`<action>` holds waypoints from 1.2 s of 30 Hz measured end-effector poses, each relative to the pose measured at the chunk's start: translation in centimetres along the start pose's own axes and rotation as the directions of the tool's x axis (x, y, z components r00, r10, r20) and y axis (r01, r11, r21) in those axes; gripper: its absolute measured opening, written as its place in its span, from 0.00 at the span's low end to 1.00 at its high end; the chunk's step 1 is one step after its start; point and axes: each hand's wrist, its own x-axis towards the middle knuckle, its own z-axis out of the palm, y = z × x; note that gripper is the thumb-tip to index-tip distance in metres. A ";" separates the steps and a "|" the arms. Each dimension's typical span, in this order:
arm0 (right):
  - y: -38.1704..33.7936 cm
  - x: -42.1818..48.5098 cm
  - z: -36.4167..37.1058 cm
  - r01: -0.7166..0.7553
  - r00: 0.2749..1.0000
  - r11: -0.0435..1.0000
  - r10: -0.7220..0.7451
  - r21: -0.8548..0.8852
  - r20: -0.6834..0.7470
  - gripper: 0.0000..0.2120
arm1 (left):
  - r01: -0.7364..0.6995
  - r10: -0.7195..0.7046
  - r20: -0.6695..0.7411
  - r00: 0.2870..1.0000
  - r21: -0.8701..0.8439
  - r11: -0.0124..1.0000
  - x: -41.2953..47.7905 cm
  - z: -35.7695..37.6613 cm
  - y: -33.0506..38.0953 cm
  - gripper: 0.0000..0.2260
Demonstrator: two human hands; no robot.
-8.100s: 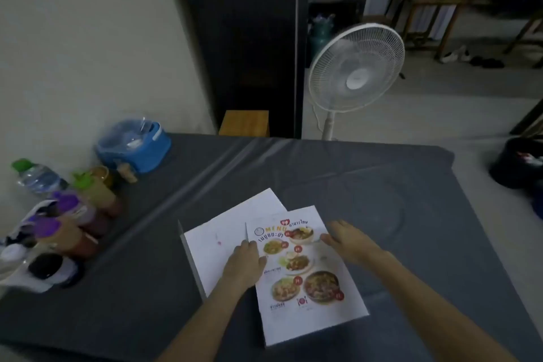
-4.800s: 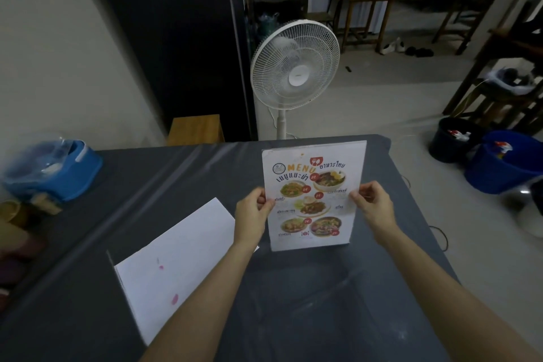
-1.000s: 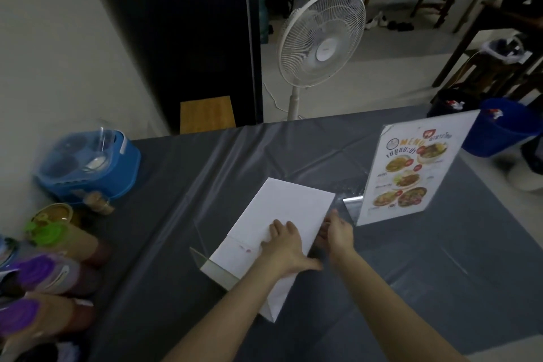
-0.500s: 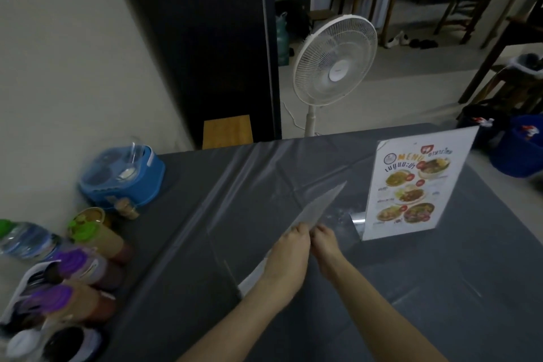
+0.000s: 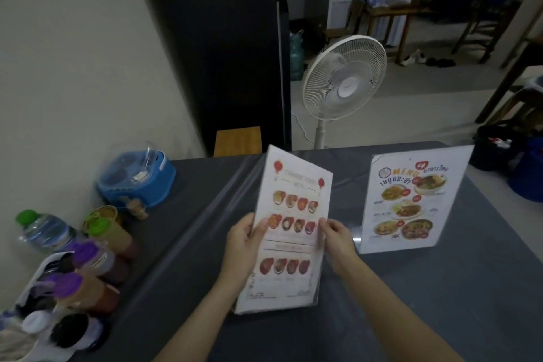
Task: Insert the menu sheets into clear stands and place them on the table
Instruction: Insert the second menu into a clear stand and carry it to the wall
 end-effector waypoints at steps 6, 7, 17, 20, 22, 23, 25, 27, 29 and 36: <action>-2.9 0.2 -1.6 0.179 0.984 0.982 -0.178 -0.060 0.032 0.09 | 0.053 -0.063 -0.119 0.991 -0.086 0.995 1.4 -1.4 -2.0 0.04; -3.4 0.2 -1.8 0.206 0.978 0.976 -0.204 -0.068 0.042 0.09 | 0.058 -0.069 -0.126 0.990 -0.085 0.995 1.7 -1.4 -2.3 0.04; -6.6 1.2 -2.9 0.325 0.944 0.938 -0.315 -0.118 0.095 0.07 | 0.054 -0.041 -0.186 0.982 0.064 0.997 5.6 -1.1 -3.8 0.01; -6.4 1.8 -3.2 0.325 0.945 0.934 -0.317 -0.144 0.082 0.08 | 0.039 -0.023 -0.161 0.987 0.098 0.994 6.5 -1.1 -3.9 0.03; -6.1 2.0 -3.3 0.328 0.945 0.934 -0.323 -0.141 0.056 0.07 | 0.046 -0.026 -0.149 0.988 0.132 0.990 7.1 -1.1 -4.2 0.03; -6.0 2.0 -3.2 0.334 0.943 0.932 -0.331 -0.143 0.045 0.07 | 0.053 -0.032 -0.145 0.989 0.147 0.988 7.5 -1.2 -4.5 0.04; -5.9 2.1 -3.0 0.344 0.939 0.925 -0.344 -0.160 0.029 0.06 | 0.064 -0.042 -0.138 0.990 0.165 0.984 7.9 -1.3 -4.8 0.05; -5.7 2.3 -2.9 0.342 0.939 0.924 -0.345 -0.173 0.011 0.07 | 0.060 -0.038 -0.127 0.991 0.179 0.982 8.3 -1.3 -5.0 0.04; -5.5 2.6 -3.1 0.333 0.941 0.928 -0.340 -0.168 -0.010 0.06 | 0.051 -0.029 -0.111 0.993 0.199 0.979 8.5 -1.2 -5.0 0.03; -6.2 2.4 -2.7 0.385 0.923 0.917 -0.382 -0.104 0.047 0.12 | -0.020 0.036 -0.100 0.994 0.152 0.988 8.8 -1.2 -3.8 0.06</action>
